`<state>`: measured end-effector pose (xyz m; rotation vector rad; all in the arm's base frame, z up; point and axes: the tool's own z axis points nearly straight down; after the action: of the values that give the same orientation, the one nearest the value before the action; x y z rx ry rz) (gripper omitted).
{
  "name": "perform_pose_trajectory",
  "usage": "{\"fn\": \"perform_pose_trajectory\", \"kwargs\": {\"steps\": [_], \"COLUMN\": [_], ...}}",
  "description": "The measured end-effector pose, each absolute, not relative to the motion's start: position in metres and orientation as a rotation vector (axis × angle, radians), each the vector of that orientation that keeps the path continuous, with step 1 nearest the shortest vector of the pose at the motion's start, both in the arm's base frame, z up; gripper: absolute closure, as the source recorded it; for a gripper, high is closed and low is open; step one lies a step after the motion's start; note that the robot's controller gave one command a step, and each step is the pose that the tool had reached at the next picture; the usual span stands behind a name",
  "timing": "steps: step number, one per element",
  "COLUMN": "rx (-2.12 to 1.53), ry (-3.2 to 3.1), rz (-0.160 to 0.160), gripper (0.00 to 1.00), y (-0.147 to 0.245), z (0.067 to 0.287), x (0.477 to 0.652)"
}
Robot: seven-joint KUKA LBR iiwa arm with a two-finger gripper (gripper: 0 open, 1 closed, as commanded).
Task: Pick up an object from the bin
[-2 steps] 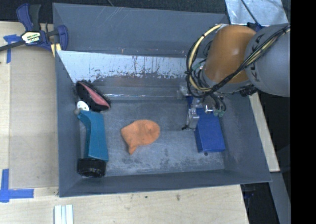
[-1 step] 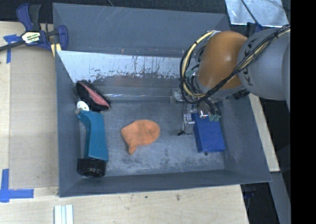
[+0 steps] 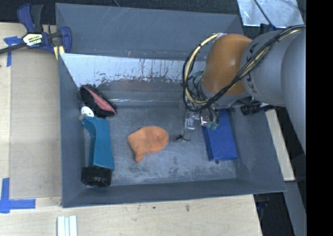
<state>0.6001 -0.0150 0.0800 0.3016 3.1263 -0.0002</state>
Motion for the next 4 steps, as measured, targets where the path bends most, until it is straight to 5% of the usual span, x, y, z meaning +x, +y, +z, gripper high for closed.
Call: {"fn": "perform_pose_trajectory", "kwargs": {"steps": [2,3,4], "rx": [-0.200,-0.116,-0.382], "ry": [3.134,3.138,3.114], "rz": [0.000,0.000,0.001], "gripper": [0.00,0.00,1.00], "y": [0.022,0.046,0.069], "z": [0.075,0.072,0.071], "x": [0.589,0.580,0.555]}}
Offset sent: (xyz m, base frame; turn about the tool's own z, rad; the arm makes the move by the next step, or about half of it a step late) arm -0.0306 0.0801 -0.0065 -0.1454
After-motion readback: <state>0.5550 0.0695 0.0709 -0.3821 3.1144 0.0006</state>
